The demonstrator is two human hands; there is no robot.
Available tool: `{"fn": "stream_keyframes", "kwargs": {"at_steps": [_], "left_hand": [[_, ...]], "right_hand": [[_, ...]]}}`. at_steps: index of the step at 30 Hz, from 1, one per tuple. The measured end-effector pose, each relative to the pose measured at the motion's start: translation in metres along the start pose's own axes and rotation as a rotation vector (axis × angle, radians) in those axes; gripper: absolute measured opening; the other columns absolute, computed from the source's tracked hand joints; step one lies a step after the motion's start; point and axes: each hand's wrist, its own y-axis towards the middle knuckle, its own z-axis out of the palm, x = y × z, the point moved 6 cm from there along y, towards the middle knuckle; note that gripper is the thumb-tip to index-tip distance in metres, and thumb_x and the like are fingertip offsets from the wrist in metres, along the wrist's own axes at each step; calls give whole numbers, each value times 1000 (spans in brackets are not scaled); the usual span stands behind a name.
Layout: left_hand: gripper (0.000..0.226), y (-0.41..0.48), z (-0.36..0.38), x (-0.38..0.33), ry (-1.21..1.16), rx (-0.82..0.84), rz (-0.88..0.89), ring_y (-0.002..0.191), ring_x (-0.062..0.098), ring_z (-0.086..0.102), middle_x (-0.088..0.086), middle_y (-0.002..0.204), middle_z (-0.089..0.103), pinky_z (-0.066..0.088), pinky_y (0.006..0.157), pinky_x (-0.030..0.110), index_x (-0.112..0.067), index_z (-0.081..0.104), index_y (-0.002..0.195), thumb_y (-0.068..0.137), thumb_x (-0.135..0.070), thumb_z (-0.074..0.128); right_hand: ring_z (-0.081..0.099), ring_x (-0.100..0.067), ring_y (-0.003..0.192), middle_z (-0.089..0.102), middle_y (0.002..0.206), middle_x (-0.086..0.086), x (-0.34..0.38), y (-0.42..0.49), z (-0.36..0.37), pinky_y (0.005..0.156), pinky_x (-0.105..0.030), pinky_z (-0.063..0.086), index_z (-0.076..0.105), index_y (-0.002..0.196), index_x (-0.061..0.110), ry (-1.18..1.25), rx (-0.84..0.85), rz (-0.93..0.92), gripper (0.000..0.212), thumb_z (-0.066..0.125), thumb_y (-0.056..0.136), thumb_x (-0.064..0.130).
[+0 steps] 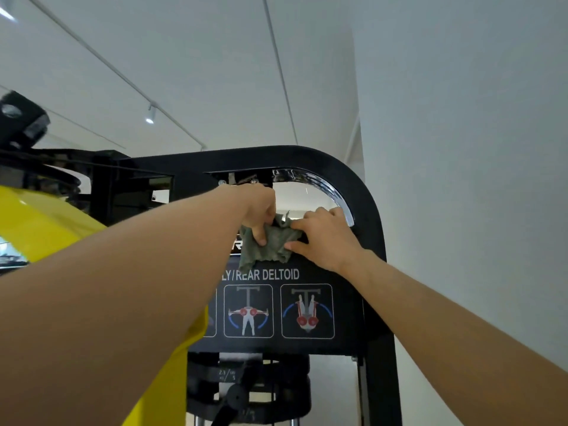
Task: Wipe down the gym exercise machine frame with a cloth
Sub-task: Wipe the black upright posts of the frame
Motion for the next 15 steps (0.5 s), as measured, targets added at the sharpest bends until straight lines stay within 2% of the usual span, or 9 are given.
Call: {"fn": "stream_keyframes", "kwargs": {"at_steps": [3, 7, 9, 11, 15], "left_hand": [[27, 0, -1, -10, -12, -27, 31, 83, 16, 62, -7, 80, 67, 53, 79, 35, -25, 71, 82, 69, -40, 90], [29, 2, -7, -31, -23, -126, 112, 76, 16, 60, -7, 75, 63, 47, 66, 31, -24, 72, 85, 70, -44, 88], [29, 3, -10, -46, -21, -191, 165, 77, 17, 58, -10, 75, 59, 49, 68, 32, -25, 67, 81, 72, -46, 86], [31, 4, -11, -63, -21, -266, 219, 82, 18, 57, -11, 80, 57, 50, 72, 34, -28, 64, 87, 74, -48, 83], [43, 6, -10, -93, 12, -432, 315, 88, 20, 55, -6, 95, 57, 47, 74, 36, -25, 60, 104, 76, -51, 79]], "right_hand": [[46, -22, 111, 64, 108, 5, -5, -12, -5, 93, -43, 27, 67, 117, 28, -77, -66, -33, 42, 57, 92, 59], [50, -21, 101, 65, 98, 6, -18, -38, -17, 85, -39, 27, 73, 100, 22, -171, -228, -85, 30, 67, 87, 49], [54, -23, 95, 66, 96, 3, -28, -55, -20, 83, -39, 32, 74, 92, 20, -190, -328, -121, 18, 70, 89, 36], [56, -24, 89, 66, 94, 1, -39, -74, -20, 83, -37, 35, 74, 91, 17, -215, -412, -155, 8, 70, 92, 24], [58, -25, 83, 67, 94, -2, -65, -105, -19, 80, -36, 38, 74, 96, 13, -222, -484, -101, 9, 65, 96, 17]]}}
